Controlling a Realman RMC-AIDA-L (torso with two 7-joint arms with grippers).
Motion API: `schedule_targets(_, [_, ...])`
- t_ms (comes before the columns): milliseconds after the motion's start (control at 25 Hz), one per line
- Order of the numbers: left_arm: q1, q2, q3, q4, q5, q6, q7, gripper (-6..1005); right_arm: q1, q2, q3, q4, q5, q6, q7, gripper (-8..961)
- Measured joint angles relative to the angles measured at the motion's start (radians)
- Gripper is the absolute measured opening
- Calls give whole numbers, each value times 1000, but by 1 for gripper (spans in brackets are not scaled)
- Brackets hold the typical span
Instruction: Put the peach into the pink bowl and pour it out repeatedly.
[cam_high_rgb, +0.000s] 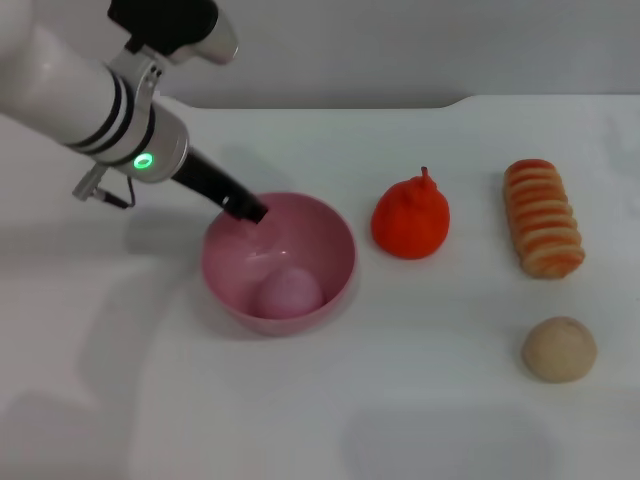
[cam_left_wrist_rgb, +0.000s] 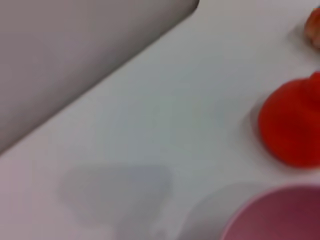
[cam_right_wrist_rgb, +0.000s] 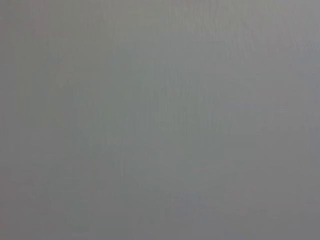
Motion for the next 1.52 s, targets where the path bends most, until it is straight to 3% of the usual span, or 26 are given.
schedule_targets(240, [3,-1,-7,99,-90,-29,74,498,0,1,-2,6,-3,0,3,427])
schedule_targets(400, [55,0,-15,126,-342,-265,294,554,1,2,-2,14,-4,0,3,427])
schedule_targets(440, [55,0,-15,126,-342,-265,294,561,1,2,-2,14,-4,0,3,427])
schedule_targets(480, [108,-3,-7,112,-558,-436,494,569,1,3,-2,14,-3,0,3,427])
schedule_targets(560, [150,-6,12,99,-742,-540,652,584,1,3,-1,15,0,0,3,427])
schedule_targets(640, [202,-9,40,66,-1071,-653,925,582,0,3,4,18,2,0,3,426])
schedule_targets(720, [225,-10,46,28,-1308,-678,1130,581,0,3,9,25,2,0,-1,426])
schedule_targets(840, [255,-11,27,-128,-1789,-582,1549,578,7,2,25,39,2,4,-6,426])
schedule_targets(920, [261,-10,8,-282,-2055,-411,1779,577,18,1,46,57,2,3,-11,426])
schedule_targets(960, [261,-10,8,-282,-2055,-411,1779,576,23,1,58,66,2,2,-18,426])
schedule_targets(1000, [258,-10,-2,-474,-2305,-188,1954,575,30,0,73,75,2,4,-41,426])
schedule_targets(1120, [257,-13,1,-627,-2495,-31,2071,575,38,1,93,87,6,8,-84,427])
schedule_targets(1240, [285,-16,7,-700,-2602,7,2125,575,57,3,122,123,54,6,-159,427])
schedule_targets(1520, [385,-17,16,-728,-2663,44,2123,575,89,1,128,190,154,10,-283,428])
